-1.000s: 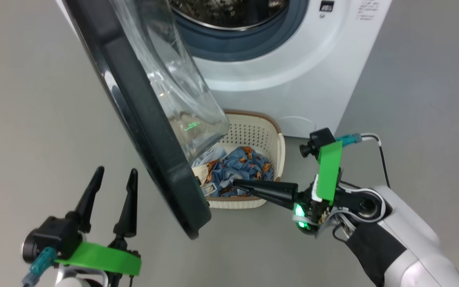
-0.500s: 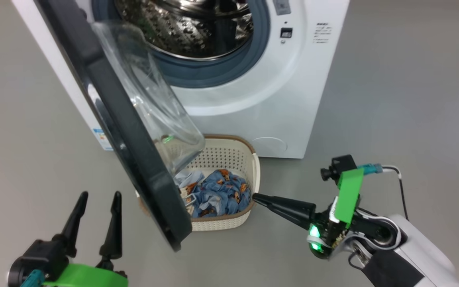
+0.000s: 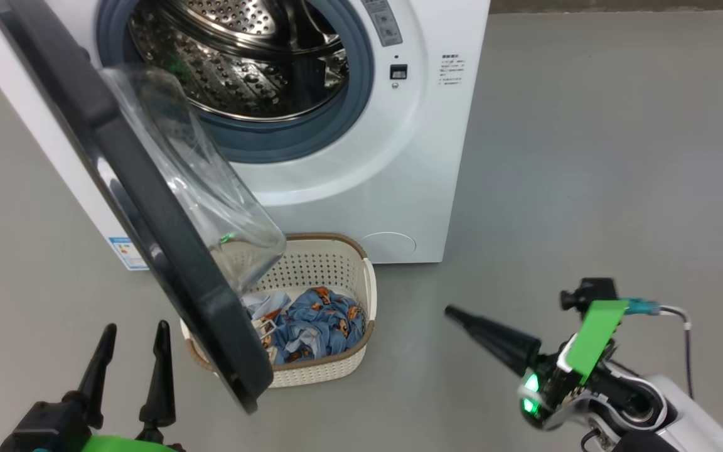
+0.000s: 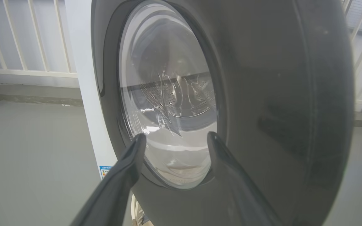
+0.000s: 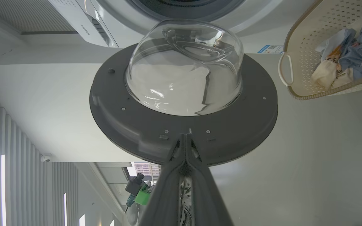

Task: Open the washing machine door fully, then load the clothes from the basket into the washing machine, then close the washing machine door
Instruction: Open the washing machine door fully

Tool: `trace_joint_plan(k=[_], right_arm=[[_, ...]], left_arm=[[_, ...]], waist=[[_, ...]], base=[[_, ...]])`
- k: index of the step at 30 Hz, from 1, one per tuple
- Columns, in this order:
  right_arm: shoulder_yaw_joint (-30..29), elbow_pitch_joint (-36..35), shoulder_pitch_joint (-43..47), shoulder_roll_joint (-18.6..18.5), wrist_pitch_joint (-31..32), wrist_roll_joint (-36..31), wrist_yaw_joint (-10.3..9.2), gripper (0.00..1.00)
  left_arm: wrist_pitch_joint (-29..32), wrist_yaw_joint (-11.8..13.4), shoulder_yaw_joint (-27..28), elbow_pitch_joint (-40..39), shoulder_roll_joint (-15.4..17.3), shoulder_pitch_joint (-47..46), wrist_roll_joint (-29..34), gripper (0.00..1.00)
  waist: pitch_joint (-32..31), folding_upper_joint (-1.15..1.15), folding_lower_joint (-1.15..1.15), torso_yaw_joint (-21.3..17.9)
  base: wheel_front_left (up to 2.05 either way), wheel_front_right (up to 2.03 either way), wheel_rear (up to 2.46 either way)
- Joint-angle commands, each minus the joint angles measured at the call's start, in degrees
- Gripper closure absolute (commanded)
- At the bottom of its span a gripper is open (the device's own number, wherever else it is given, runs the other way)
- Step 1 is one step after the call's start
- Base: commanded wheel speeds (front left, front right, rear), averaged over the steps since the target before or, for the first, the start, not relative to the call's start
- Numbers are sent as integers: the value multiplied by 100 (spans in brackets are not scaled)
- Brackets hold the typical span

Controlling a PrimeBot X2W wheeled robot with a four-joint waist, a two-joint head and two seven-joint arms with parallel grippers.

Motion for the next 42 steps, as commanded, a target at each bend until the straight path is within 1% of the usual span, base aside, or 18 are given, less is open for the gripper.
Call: trace_joint_plan(k=[1, 4, 9, 10, 16, 19, 21, 24, 28, 33, 37, 40, 42], right_arm=[[-108, -260, 41, -31, -258, -127, 11, 0], [-427, -397, 126, 44, -819, -368, 11, 0], [-921, -621, 209, 158, -1687, -1005, 11, 0], [-921, -621, 209, 158, -1687, -1005, 11, 0], [-1384, -780, 240, 238, -2615, -1772, 11, 0], [-1518, -807, 276, 209, -3066, -2182, 11, 0], [-1596, -836, 317, 223, -3328, -2339, 11, 0], [-1647, -877, 390, 160, -3699, -2633, 11, 0], [-1533, -819, 450, -128, -4288, -3474, 11, 0], [-1469, -622, 500, -332, -4506, -4592, 11, 0], [-1892, -742, 653, -255, -4514, -5625, 11, 0], [-2210, -932, 895, -119, -4515, -6375, 11, 0], [-2323, -1035, 1078, -37, -4516, -6818, 11, 0]], left_arm=[[-36, -9, 222, -171, 74, -73, 77, 0], [-36, -9, 221, -176, 62, -71, 72, 0], [-36, -9, 238, -195, 44, -74, 66, 0], [-36, -9, 238, -195, 44, -74, 66, 0], [-36, -9, 261, -212, 26, -78, 7, 0], [-36, -9, 252, -215, 17, -76, -13, 0], [-36, -9, 252, -218, 13, -71, -15, 0], [-36, -9, 250, -221, 9, -55, -12, 0], [-36, -9, 242, -234, 3, -40, 2, 0], [-36, -9, 254, -257, -3, -23, 19, 0], [-36, -9, 269, -286, -6, 1, 33, 0], [-36, -9, 284, -296, -7, 25, 51, 0], [-36, -9, 303, -302, -8, 54, 63, 0]], waist=[[-4, 0, 0, -56], [-1, 0, 0, -96], [-6, 0, 0, -149], [-6, 0, 0, -149], [-3, 0, 0, -195], [-10, 0, 0, -205], [-15, 0, 0, -216], [-32, 0, 0, -229], [-41, 0, 0, -237], [-53, 0, 0, -254], [-45, 0, 0, -265], [-64, 0, 0, -259], [-86, 0, 0, -267]], base=[[0, 0, 0], [0, 0, 0], [0, 0, 0], [0, 0, 0], [0, 0, 0], [0, 0, 0], [0, 0, 0], [0, 0, 0], [0, 0, 0], [0, 0, 0], [0, 0, 0], [0, 0, 0], [0, 0, 0]])
